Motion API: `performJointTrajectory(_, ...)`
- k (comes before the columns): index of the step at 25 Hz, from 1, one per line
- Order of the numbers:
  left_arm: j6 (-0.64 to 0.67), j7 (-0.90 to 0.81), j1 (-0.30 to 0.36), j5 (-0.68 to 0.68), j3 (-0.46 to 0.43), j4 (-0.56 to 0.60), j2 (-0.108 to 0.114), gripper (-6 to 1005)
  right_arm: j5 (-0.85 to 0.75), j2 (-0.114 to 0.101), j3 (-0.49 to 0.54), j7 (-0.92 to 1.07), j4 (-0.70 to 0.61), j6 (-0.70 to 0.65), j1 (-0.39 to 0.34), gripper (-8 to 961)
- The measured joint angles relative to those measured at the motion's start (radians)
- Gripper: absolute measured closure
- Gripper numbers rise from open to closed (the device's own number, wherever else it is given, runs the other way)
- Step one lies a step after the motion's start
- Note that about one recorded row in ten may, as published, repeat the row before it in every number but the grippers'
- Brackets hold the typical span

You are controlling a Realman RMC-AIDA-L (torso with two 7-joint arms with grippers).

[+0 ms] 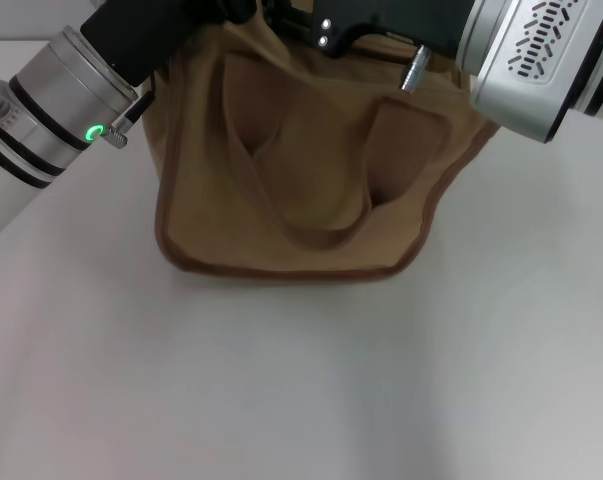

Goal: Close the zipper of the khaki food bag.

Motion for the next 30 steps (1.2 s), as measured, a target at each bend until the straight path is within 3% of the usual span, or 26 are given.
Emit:
performJointTrajectory(8,-0.003,0.0,-0.001,-0.002,-0.001,0.0,0.0,972,0.0,0.0,0.004,-0.031,0.01,-0.001,-0.015,384)
performJointTrajectory(18,0.001,0.0,0.002,-0.003,0.0,0.0,0.0,972,0.0,0.0,0.003,-0.052,0.012,0.0,-0.026,853)
performJointTrajectory(24,-0.003,0.0,0.004,-0.003,-0.003,0.0,0.0,972,0.0,0.0,0.006,-0.052,0.01,0.0,-0.028,949)
performJointTrajectory(30,-0.005,0.063,0.016,-0.005,-0.025,-0.035,0.0,972,-0.006,0.0,0.008,-0.052,-0.005,0.01,-0.04,949)
